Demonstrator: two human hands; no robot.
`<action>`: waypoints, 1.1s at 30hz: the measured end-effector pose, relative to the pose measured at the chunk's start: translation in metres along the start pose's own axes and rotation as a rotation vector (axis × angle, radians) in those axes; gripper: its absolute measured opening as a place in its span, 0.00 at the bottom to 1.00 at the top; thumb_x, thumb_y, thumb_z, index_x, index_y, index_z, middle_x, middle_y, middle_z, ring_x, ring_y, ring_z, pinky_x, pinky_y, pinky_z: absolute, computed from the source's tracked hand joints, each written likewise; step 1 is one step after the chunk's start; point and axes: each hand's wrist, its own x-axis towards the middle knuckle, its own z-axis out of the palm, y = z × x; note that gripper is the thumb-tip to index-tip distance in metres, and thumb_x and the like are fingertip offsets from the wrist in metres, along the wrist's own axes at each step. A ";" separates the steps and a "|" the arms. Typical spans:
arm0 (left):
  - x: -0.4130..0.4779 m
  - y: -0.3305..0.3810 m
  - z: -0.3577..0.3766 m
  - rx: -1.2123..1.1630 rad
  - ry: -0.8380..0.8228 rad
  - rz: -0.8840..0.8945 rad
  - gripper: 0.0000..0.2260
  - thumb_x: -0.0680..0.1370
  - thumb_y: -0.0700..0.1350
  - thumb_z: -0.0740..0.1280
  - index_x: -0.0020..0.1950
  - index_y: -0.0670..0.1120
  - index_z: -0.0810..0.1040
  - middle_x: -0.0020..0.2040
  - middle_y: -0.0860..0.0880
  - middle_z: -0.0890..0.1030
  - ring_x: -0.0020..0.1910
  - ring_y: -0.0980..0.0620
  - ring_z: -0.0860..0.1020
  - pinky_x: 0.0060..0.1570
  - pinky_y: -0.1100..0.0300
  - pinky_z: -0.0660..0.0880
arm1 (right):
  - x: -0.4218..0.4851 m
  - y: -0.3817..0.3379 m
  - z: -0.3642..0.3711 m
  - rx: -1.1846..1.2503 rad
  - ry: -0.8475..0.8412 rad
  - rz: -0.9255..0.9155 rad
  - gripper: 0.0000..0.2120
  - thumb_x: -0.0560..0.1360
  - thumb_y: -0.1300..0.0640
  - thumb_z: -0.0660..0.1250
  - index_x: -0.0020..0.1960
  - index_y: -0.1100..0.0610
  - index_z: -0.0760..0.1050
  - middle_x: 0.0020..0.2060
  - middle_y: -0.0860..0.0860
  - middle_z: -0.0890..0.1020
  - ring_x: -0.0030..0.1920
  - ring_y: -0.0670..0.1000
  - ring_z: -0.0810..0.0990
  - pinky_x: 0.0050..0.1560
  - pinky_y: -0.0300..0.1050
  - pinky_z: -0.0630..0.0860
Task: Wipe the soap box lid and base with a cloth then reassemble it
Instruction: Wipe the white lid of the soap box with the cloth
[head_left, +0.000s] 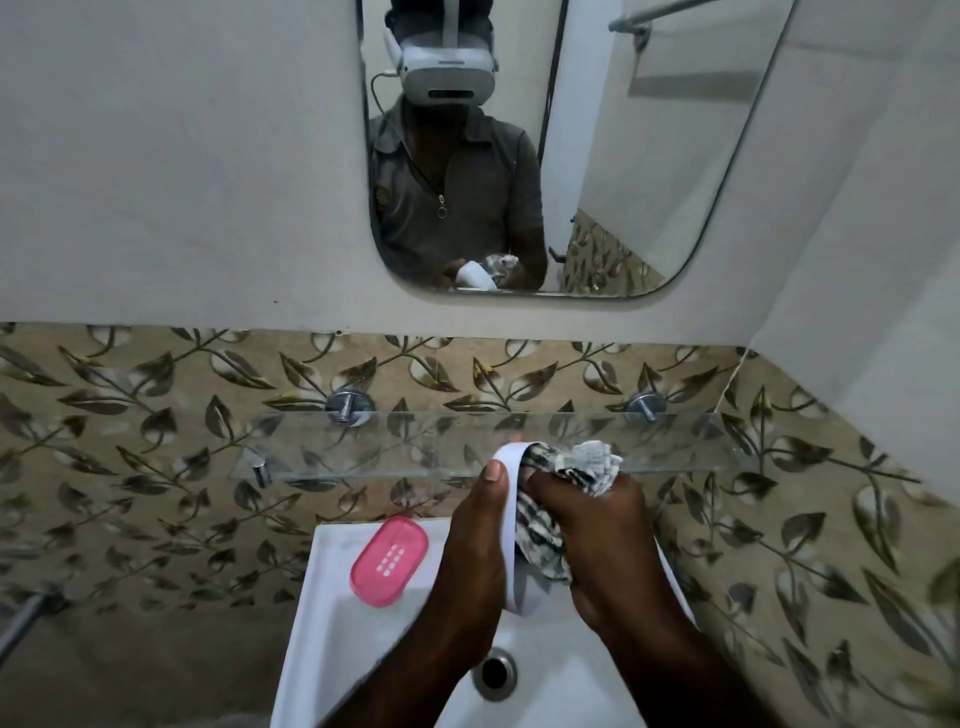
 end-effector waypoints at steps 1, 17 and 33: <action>-0.001 -0.001 -0.002 -0.018 -0.025 0.006 0.21 0.77 0.58 0.61 0.62 0.45 0.78 0.60 0.43 0.82 0.60 0.45 0.80 0.60 0.50 0.76 | 0.000 0.000 0.000 -0.036 -0.026 -0.027 0.05 0.70 0.63 0.75 0.46 0.59 0.83 0.40 0.57 0.87 0.43 0.58 0.86 0.50 0.62 0.81; 0.009 0.026 -0.015 0.074 0.065 -0.118 0.16 0.78 0.57 0.59 0.53 0.48 0.78 0.48 0.45 0.84 0.50 0.46 0.81 0.55 0.49 0.78 | 0.013 0.007 -0.024 -1.359 -0.607 -0.934 0.16 0.64 0.56 0.63 0.49 0.48 0.81 0.44 0.48 0.81 0.44 0.53 0.79 0.40 0.47 0.74; 0.010 0.001 -0.019 0.316 0.220 0.082 0.15 0.81 0.51 0.58 0.42 0.53 0.82 0.41 0.53 0.86 0.42 0.59 0.83 0.46 0.61 0.78 | 0.010 0.030 -0.009 -0.991 -0.264 -0.345 0.05 0.66 0.52 0.66 0.33 0.52 0.72 0.27 0.49 0.78 0.28 0.48 0.77 0.29 0.45 0.73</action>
